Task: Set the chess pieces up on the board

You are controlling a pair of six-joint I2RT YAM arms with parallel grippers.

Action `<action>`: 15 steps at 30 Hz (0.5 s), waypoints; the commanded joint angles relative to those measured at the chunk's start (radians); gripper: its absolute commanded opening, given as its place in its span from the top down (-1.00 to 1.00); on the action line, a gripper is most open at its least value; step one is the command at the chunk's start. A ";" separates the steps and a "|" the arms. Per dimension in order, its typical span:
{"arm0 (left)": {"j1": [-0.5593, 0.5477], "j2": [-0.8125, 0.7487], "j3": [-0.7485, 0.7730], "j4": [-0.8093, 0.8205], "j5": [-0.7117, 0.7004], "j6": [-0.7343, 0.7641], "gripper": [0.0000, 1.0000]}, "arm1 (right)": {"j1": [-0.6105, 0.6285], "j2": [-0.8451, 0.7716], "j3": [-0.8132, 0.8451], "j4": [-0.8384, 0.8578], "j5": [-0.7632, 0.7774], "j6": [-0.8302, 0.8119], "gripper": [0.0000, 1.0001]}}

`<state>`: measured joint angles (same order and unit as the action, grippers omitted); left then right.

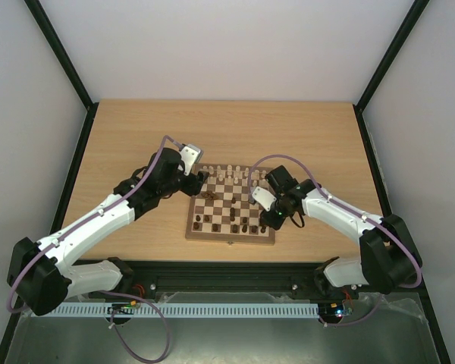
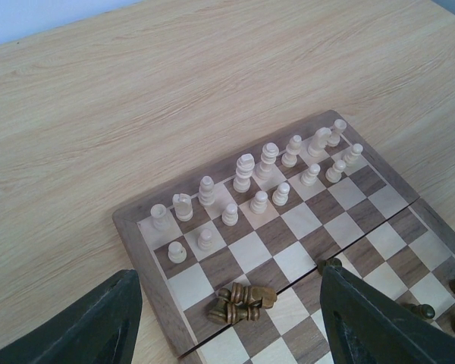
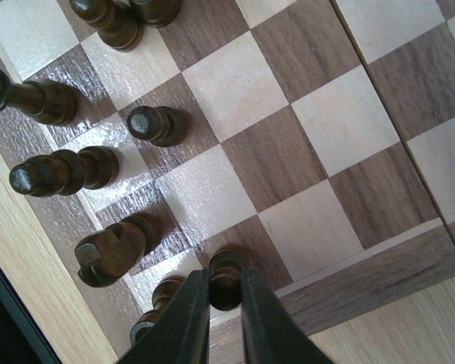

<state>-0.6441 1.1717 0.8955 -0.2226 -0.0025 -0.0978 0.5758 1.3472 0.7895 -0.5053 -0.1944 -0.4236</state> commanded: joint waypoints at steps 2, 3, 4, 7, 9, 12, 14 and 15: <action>0.009 0.009 -0.007 -0.001 0.008 0.006 -0.35 | 0.001 0.000 0.043 -0.079 -0.007 0.006 0.46; 0.009 0.009 -0.007 -0.001 0.009 0.007 -0.35 | 0.001 0.001 0.065 -0.090 -0.011 0.006 0.43; 0.008 0.009 -0.007 -0.001 0.010 0.006 -0.35 | 0.001 0.003 0.088 -0.100 -0.018 0.008 0.41; 0.009 0.010 -0.006 -0.003 0.012 0.007 -0.35 | 0.001 0.018 0.168 -0.139 -0.067 0.004 0.36; 0.009 0.009 -0.006 -0.002 0.011 0.006 -0.35 | 0.001 0.039 0.215 -0.149 -0.104 0.008 0.34; 0.009 0.006 -0.005 -0.001 0.011 0.004 -0.35 | 0.001 0.098 0.264 -0.119 -0.114 0.041 0.34; 0.009 0.003 -0.006 0.000 0.007 0.002 -0.35 | 0.001 0.156 0.296 -0.091 -0.097 0.070 0.37; 0.008 0.002 -0.007 0.001 0.007 0.001 -0.35 | 0.001 0.188 0.315 -0.082 -0.088 0.078 0.38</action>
<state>-0.6426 1.1744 0.8955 -0.2226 0.0002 -0.0982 0.5758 1.4349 1.0534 -0.5766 -0.2718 -0.3973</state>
